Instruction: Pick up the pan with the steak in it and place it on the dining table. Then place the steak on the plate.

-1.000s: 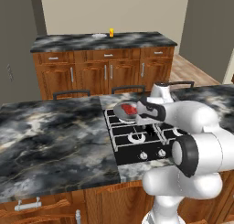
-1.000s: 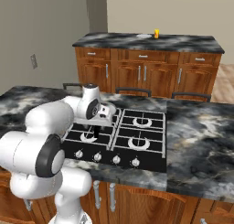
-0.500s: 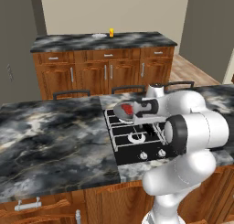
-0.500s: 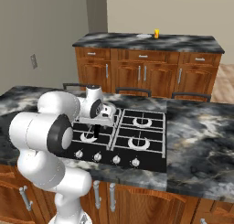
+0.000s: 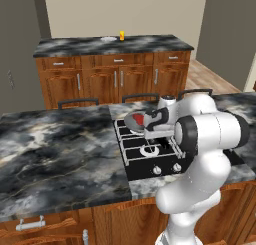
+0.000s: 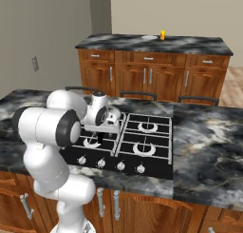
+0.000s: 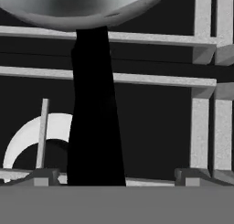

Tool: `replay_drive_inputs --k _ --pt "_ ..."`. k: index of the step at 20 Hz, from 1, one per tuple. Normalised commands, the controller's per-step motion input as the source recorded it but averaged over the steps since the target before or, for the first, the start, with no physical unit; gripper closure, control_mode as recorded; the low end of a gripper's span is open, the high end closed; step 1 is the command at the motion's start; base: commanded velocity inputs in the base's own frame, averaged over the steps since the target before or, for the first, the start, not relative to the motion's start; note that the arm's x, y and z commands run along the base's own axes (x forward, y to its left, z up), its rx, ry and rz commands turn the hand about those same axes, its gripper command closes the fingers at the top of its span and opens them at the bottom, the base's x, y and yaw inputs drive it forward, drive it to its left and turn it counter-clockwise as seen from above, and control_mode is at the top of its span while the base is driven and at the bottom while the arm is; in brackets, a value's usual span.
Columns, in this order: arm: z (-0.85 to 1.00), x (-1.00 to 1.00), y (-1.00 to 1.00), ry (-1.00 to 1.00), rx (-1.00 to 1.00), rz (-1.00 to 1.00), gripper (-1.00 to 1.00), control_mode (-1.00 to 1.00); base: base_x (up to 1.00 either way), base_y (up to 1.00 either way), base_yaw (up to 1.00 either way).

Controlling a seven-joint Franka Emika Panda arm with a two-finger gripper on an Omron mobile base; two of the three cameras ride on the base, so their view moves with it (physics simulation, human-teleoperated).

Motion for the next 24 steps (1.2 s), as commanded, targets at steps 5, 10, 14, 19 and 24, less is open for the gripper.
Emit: replay_drive_inputs --k 5,10,14,19,24 --pt "-0.37 0.03 0.0 0.0 0.0 0.0 -1.0 -1.0 0.0 0.0 0.0" --pt "-0.06 0.0 0.03 0.0 0.0 0.0 1.0 -1.0 0.0 0.0 0.0" --pt "0.0 0.0 0.0 0.0 0.0 0.0 1.0 -1.0 0.0 0.0 0.0" --pt "0.28 0.0 0.0 -0.05 0.04 -0.01 1.0 -1.0 0.0 0.0 0.0" --pt "0.81 -0.19 0.0 -0.09 0.11 -0.01 1.0 -1.0 0.0 0.0 0.0"
